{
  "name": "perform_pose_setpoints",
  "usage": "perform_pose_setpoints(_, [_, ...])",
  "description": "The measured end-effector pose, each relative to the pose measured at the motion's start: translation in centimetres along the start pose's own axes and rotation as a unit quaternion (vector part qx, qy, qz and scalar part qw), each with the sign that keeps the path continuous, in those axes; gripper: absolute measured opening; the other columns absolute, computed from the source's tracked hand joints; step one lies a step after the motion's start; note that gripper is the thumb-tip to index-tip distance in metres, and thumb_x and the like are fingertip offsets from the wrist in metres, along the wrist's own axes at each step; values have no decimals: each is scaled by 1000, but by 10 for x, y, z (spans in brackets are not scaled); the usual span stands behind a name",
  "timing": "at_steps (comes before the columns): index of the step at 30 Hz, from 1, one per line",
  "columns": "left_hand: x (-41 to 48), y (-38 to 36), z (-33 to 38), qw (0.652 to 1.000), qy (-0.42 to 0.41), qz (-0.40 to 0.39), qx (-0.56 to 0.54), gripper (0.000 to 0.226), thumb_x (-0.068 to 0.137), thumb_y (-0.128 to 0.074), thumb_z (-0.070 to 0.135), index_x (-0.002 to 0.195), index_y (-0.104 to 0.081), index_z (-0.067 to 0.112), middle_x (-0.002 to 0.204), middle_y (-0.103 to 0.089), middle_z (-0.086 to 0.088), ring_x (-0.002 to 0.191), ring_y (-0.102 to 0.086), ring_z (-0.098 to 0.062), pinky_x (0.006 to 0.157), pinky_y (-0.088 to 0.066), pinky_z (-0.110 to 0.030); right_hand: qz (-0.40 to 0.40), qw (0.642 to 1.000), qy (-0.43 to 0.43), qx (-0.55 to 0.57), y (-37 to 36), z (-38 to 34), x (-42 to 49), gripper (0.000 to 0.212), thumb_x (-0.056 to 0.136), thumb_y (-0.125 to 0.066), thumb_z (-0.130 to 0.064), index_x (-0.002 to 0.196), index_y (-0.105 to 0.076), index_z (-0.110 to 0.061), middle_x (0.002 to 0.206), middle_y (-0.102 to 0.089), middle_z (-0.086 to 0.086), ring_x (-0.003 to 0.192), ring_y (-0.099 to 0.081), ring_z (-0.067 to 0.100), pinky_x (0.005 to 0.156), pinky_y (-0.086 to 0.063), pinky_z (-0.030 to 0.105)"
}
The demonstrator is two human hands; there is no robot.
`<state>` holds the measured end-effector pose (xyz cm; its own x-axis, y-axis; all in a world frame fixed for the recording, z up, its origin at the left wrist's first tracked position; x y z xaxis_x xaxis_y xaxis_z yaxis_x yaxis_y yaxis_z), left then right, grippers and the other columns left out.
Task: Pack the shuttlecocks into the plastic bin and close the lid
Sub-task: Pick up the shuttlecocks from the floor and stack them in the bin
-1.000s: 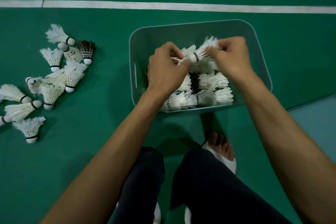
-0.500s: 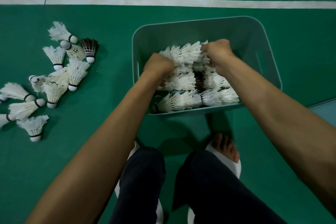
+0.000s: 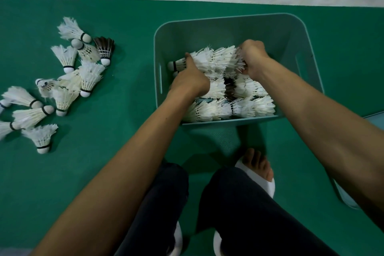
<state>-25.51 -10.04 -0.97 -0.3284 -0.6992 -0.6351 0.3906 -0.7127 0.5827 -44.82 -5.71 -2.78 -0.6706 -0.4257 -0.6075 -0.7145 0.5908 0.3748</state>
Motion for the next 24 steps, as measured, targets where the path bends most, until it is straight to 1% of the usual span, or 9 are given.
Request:
perform_pose_setpoints(4, [-9, 10, -1, 1000, -19, 10, 8, 89, 98, -43, 4, 162, 14, 28, 128, -61, -14, 71, -57, -16, 54, -42, -28, 44, 997, 56, -23, 13, -11, -15, 28, 93, -45, -22, 113, -56, -7, 99, -60, 4, 88, -60, 23, 77, -48, 38])
perform_pose_setpoints(6, [-19, 21, 0, 999, -36, 21, 19, 89, 97, -44, 3, 163, 12, 27, 137, -56, -16, 79, -60, -19, 55, -42, -28, 82, 991, 89, -61, 25, -15, -24, 17, 94, -48, -27, 92, -56, -12, 88, -57, 1, 77, -57, 19, 69, -46, 35])
perform_pose_setpoints(8, [-32, 36, 7, 997, -62, 37, 23, 87, 95, -43, 4, 164, 6, 27, 145, -50, -17, 94, -62, -25, 68, -46, -32, 124, 979, 123, -103, 39, -22, -38, 21, 92, -52, -31, 84, -58, -13, 80, -57, 0, 70, -54, 18, 67, -45, 34])
perform_pose_setpoints(10, [-50, 51, 18, 993, -100, 54, 17, 79, 93, -42, 5, 163, -11, 24, 143, -51, -13, 91, -61, -23, 69, -45, -34, 149, 966, 163, -133, 46, -33, -59, 24, 89, -54, -30, 71, -57, -15, 68, -53, 0, 58, -49, 18, 61, -43, 30])
perform_pose_setpoints(12, [-68, 67, 25, 985, -143, 97, 4, 64, 91, -47, 8, 153, -38, 21, 131, -59, -7, 87, -61, -20, 70, -49, -33, 148, 953, 219, -150, 41, -48, -85, 36, 88, -55, -23, 55, -40, -18, 53, -35, -2, 47, -31, 17, 54, -35, 28])
perform_pose_setpoints(15, [-87, 100, 9, 962, -171, 207, -39, 36, 86, -56, 17, 120, -64, 21, 99, -71, -1, 91, -66, -21, 82, -56, -36, 113, 935, 310, -133, 12, -76, -129, 37, 85, -60, -21, 50, -49, -14, 48, -39, 0, 46, -34, 14, 62, -43, 27])
perform_pose_setpoints(18, [-92, 129, -37, 943, -142, 286, -95, 24, 80, -57, 23, 102, -67, 24, 77, -70, 4, 79, -69, -23, 74, -58, -39, 65, 914, 379, -128, -41, -103, -171, 32, 85, -63, -27, 62, -67, -5, 54, -53, 5, 52, -44, 12, 61, -42, 26])
perform_pose_setpoints(20, [-88, 145, -81, 938, -91, 316, -111, 24, 80, -57, 23, 102, -66, 23, 79, -70, 6, 83, -68, -24, 76, -57, -39, 34, 898, 421, -128, -85, -118, -199, 33, 82, -64, -29, 61, -66, -5, 54, -56, 9, 53, -43, 12, 59, -45, 31])
perform_pose_setpoints(24, [-72, 163, -195, 933, 26, 351, -72, 32, 82, -62, 20, 113, -63, 14, 114, -68, -10, 107, -61, -33, 87, -51, -41, -117, 864, 430, -233, -194, -110, -228, 32, 82, -66, -31, 68, -69, -3, 62, -65, 12, 57, -53, 15, 60, -50, 35])
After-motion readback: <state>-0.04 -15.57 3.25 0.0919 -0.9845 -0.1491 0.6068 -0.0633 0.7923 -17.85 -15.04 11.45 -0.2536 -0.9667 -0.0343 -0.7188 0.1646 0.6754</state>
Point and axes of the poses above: each hand's wrist, its own x-axis towards the middle knuckle, its own y-axis out of the back of the hand, z = x × y, the point moved 7 cm from there along x, towards the middle knuckle
